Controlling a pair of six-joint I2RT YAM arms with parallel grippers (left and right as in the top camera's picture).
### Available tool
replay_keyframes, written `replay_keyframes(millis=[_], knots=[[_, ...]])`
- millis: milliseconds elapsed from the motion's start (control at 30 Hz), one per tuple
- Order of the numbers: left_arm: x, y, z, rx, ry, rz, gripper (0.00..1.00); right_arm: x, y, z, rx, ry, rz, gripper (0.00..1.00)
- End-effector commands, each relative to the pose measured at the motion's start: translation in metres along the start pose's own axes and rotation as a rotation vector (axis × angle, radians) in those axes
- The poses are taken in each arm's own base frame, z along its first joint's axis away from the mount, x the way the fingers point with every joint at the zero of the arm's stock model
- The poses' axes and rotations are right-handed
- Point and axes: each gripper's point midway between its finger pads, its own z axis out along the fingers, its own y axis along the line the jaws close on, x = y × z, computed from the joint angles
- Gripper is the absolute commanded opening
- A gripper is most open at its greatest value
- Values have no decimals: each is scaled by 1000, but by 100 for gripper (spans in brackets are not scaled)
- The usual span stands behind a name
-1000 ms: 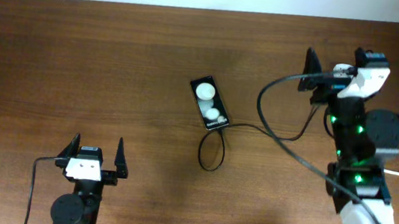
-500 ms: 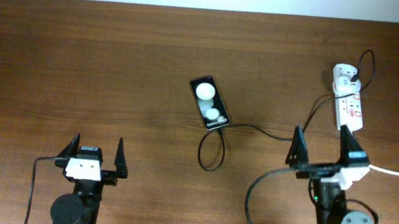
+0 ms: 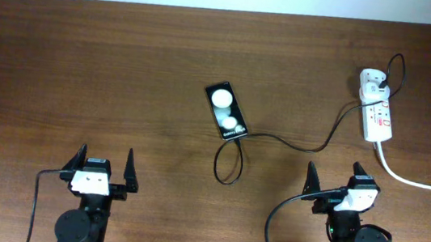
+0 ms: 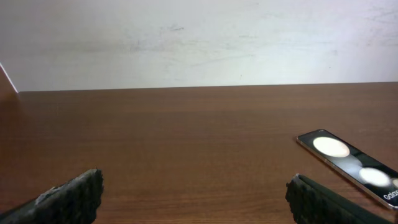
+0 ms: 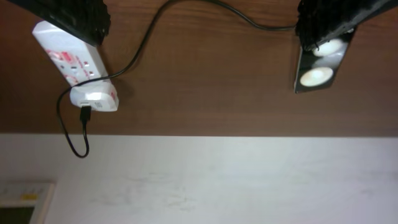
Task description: Plug charger to phone and switch on socket
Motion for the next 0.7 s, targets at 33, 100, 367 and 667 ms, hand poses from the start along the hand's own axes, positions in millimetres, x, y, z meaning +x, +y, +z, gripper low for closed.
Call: replay_keyframes(millis=[33, 100, 367, 667], knots=[[1, 1, 0, -3, 1, 15, 99, 3, -5, 0, 29, 6, -88, 99], [1, 1, 0, -3, 1, 15, 99, 3, -5, 0, 29, 6, -88, 99], [1, 1, 0, -3, 1, 15, 99, 3, -6, 0, 36, 6, -87, 99], [1, 1, 0, -3, 1, 15, 99, 2, -8, 0, 47, 5, -84, 99]])
